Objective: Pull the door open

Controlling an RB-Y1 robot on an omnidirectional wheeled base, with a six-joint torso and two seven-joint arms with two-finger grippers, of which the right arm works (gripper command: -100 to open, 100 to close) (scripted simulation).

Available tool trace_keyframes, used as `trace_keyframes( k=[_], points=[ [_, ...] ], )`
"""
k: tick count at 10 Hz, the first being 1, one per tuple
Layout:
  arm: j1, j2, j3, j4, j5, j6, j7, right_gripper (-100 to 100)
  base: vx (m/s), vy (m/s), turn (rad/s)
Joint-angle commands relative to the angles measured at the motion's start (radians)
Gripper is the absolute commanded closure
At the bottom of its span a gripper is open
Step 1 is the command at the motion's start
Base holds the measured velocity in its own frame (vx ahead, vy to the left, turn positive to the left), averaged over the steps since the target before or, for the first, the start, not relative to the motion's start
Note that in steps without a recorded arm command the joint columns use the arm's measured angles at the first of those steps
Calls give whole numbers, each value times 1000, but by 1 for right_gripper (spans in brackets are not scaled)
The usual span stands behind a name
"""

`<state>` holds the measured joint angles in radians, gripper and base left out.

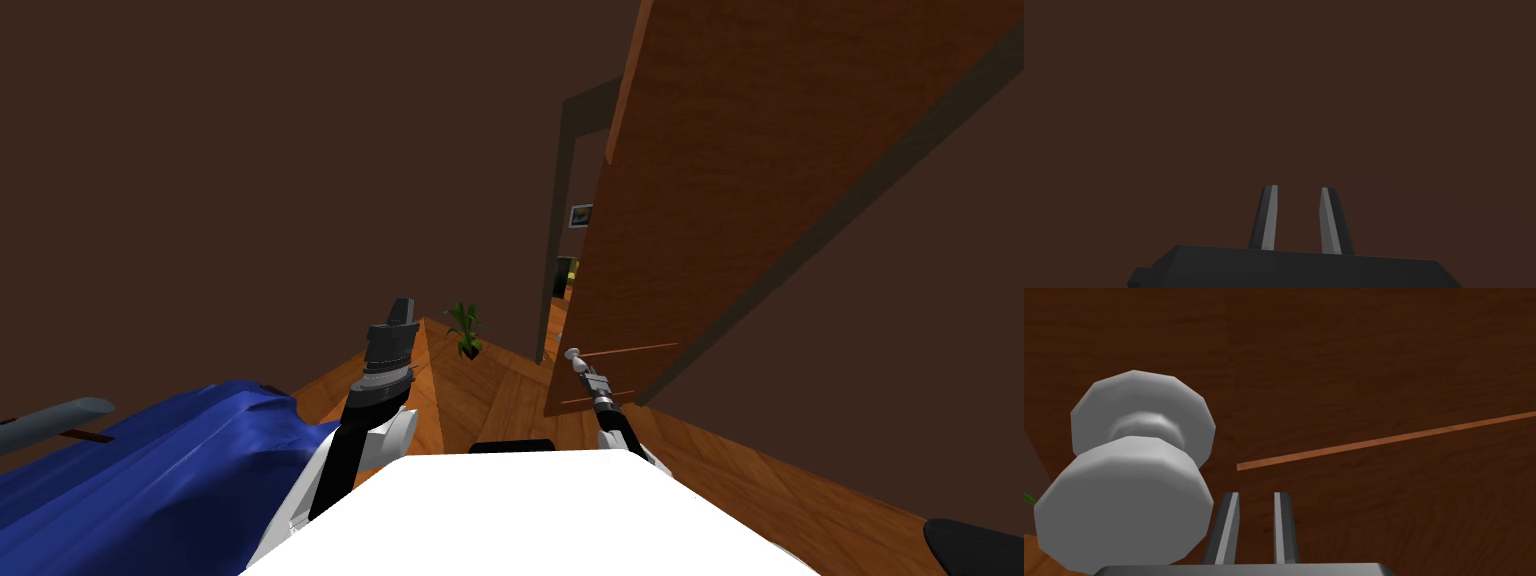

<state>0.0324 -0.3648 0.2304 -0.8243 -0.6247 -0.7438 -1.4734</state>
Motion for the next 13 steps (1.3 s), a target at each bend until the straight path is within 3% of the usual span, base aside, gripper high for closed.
trace_keyframes(
  k=[1, 2, 7, 8, 13],
  points=[
    [0, 0, 0, 0, 0, 0, 0, -100, 17, 14, -42],
    [0, 0, 0, 0, 0, 0, 0, 100, 5, -23, 15],
    [0, 0, 0, 0, 0, 0, 0, 100, -2, -3, 1],
    [12, -10, 31, -7, 16, -23, -20, -100, -119, -58, 136],
    [30, -22, 89, -24, 46, -67, -53, -100, -165, -72, 68]
  ],
)
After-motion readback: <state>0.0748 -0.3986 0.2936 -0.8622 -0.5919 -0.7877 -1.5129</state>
